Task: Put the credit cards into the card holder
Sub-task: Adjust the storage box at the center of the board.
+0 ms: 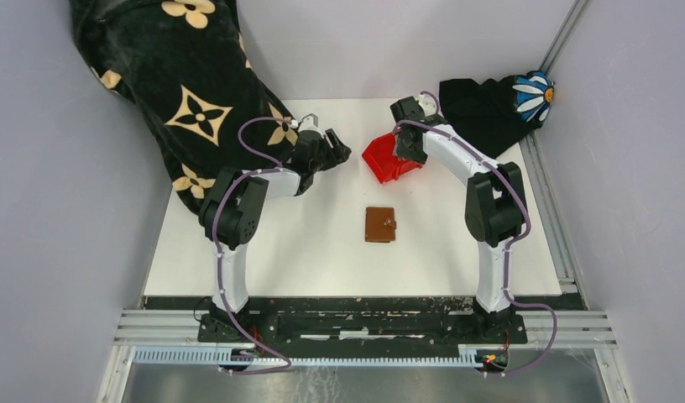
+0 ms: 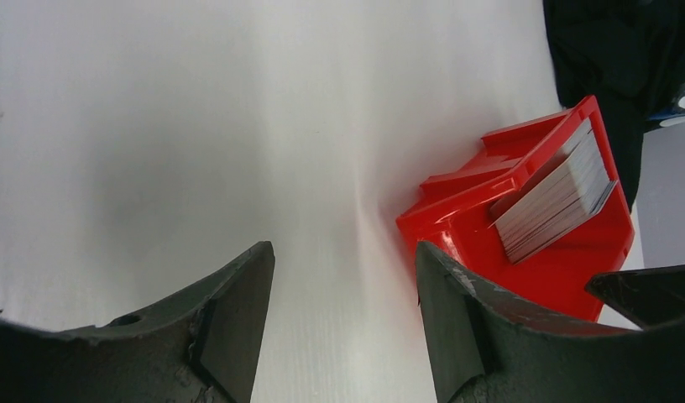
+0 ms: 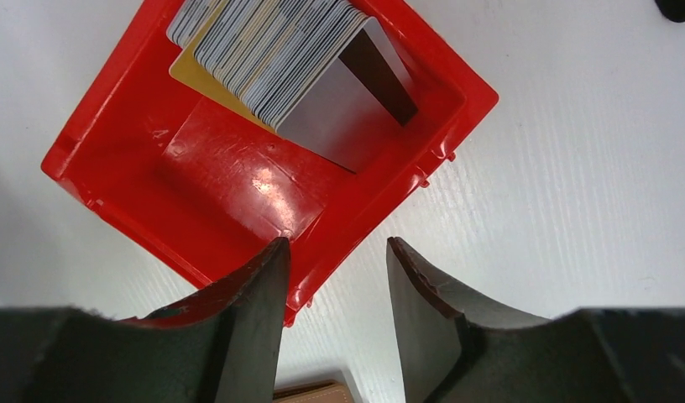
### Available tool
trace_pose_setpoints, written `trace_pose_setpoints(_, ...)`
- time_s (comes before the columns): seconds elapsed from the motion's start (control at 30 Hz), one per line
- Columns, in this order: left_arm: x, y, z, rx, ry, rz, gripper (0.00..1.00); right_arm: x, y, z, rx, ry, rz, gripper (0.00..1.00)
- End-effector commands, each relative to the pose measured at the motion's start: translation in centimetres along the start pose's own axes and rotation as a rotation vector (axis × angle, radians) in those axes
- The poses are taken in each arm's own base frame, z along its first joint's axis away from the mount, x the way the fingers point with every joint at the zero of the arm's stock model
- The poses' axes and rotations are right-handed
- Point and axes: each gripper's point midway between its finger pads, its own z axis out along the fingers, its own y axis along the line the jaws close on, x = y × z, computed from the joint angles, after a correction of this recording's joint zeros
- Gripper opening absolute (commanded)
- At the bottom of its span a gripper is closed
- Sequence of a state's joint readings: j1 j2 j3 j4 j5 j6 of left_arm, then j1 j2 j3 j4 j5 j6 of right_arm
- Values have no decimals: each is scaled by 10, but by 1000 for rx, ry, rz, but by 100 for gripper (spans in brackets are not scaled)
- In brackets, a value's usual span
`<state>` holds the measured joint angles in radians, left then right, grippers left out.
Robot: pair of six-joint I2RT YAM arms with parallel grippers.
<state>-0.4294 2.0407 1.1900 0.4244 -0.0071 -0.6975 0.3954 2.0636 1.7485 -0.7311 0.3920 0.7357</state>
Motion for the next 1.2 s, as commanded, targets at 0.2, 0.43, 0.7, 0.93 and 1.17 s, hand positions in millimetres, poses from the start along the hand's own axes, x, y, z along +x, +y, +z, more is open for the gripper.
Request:
trace_pose_setpoints(0.2,-32,-28,18,117,-67,65,70,4,1,20,4,22,20,51)
trace_pose_setpoints(0.43,-27,-19,16,96,-56,75,70,6,2,28,-17,39,-20,43)
trace_pose_setpoints(0.7,-18,1,2,23,-45,58,70,4,3,26,-47,48,-155,37)
trace_pose_setpoints(0.93,-6,15,-16,-16,-31,40,70,9,12,26,-123,86,-283,32)
trace_pose_setpoints(1.17,6,17,-34,-1,-27,-8,68,14,29,26,-221,126,-358,29)
